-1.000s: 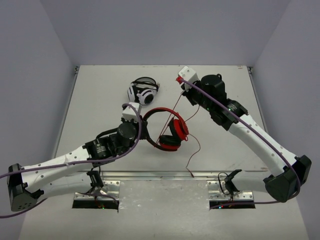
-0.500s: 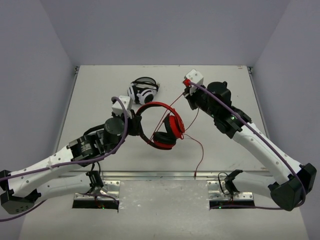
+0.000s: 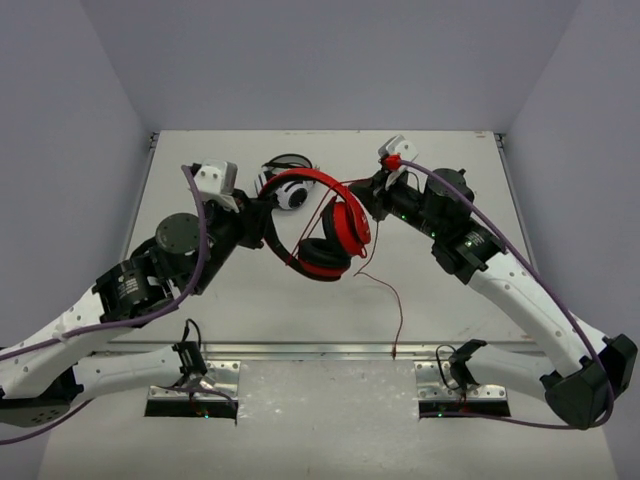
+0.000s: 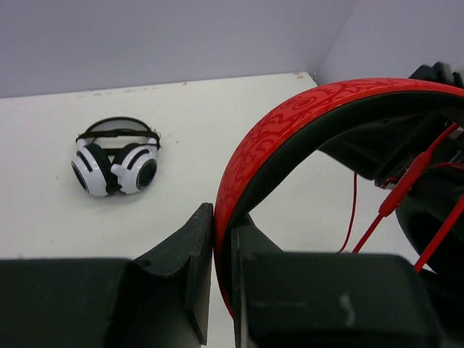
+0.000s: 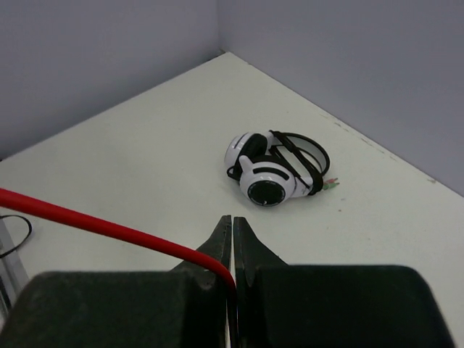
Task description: Wrap the headphones
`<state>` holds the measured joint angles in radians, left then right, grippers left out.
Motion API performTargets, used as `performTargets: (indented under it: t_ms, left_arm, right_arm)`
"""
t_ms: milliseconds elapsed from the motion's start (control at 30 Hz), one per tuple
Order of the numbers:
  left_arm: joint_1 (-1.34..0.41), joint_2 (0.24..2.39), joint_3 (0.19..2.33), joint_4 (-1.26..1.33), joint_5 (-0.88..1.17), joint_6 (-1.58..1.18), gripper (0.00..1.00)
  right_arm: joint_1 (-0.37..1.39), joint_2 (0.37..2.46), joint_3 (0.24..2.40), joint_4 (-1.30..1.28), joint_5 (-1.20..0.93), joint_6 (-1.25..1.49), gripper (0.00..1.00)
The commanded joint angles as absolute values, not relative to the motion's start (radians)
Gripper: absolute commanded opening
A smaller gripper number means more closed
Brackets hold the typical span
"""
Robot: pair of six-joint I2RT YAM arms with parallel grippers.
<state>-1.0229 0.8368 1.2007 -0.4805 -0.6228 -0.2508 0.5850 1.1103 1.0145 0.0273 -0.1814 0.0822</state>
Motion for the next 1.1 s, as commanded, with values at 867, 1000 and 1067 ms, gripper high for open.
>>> performTargets:
  t_ms: [867, 1000, 1067]
  left_arm:
    - [-1.039, 0.925, 1.526, -0.253, -0.538, -0.226, 0.00]
    - [-1.040, 0.940, 1.543, -0.273, -0.569, -0.213, 0.00]
    - [-1.040, 0.959, 1.554, -0.307, -0.607, -0.213, 0.00]
  right_arm:
    - [0.568, 0.999, 0.824, 0.235, -0.108, 0.213, 0.01]
    - [0.566, 0.966, 0.799, 0.236, -0.049, 0.209, 0.01]
    - [0.563, 0.947, 0.793, 0.235, -0.005, 0.210, 0.01]
